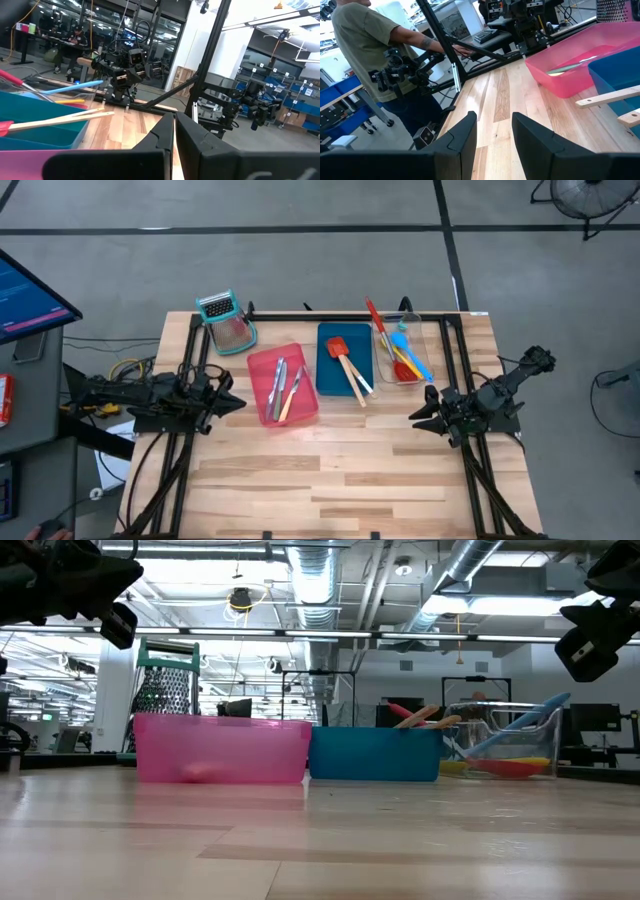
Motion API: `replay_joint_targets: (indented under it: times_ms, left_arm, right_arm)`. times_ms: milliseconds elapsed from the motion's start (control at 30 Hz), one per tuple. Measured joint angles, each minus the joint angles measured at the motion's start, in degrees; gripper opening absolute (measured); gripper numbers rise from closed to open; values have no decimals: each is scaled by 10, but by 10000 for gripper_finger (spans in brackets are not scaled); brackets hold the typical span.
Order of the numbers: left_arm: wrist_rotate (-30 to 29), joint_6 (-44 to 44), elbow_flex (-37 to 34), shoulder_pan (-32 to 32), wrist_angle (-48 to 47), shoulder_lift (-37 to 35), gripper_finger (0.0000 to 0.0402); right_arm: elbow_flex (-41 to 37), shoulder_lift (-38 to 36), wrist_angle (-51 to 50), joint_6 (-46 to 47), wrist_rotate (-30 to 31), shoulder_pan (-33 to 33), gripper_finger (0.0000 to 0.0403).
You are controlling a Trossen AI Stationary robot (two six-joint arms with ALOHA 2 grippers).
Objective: Pick & Place Kitchen Items
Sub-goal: Return to Home Position
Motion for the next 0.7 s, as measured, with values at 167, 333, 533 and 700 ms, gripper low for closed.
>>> replay_joint_targets:
  times_ms: [167,333,533,700]
  left_arm:
    - [0,0,0,0,0,0,4]
    - [0,0,0,0,0,0,4]
    - [0,0,0,0,0,0,4]
    - [0,0,0,0,0,0,4]
  right_arm:
    - [0,0,0,0,0,0,123]
    - [0,0,0,0,0,0,123]
    - [0,0,0,0,0,0,123]
    - [0,0,0,0,0,0,123]
